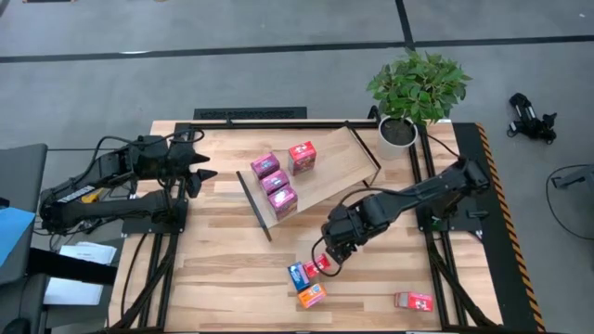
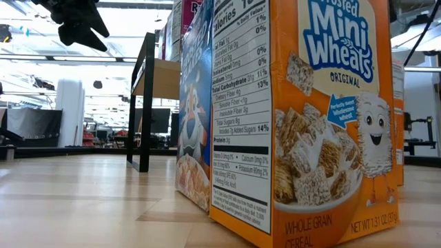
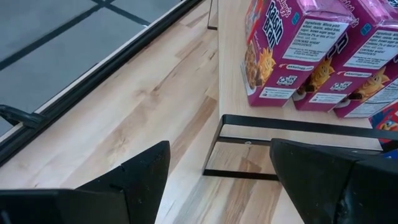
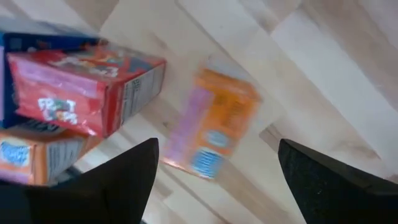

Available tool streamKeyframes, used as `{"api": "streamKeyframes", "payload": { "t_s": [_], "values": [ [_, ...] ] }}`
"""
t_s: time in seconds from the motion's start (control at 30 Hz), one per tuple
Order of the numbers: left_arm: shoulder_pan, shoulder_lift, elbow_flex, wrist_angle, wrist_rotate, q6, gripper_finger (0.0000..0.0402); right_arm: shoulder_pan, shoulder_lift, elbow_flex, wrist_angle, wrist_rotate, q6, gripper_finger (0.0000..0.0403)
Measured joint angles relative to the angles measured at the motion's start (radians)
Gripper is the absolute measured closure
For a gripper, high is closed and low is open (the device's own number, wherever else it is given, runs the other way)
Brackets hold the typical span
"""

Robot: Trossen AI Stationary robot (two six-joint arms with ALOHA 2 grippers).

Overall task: Stack cereal on shelf
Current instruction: Put the top orange cereal box on the shelf

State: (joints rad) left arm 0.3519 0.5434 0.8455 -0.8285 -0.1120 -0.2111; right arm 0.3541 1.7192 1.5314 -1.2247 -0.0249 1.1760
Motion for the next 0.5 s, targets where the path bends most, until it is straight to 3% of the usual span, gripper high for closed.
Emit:
{"api": "streamKeyframes", "payload": {
  "t_s": [0.5],
  "values": [
    [0.000, 0.000, 0.000, -0.033, 0.000, -0.019, 0.0133, 0.065, 0.005, 0.000, 0.029, 0.193, 0.170, 0.0050]
  ]
}}
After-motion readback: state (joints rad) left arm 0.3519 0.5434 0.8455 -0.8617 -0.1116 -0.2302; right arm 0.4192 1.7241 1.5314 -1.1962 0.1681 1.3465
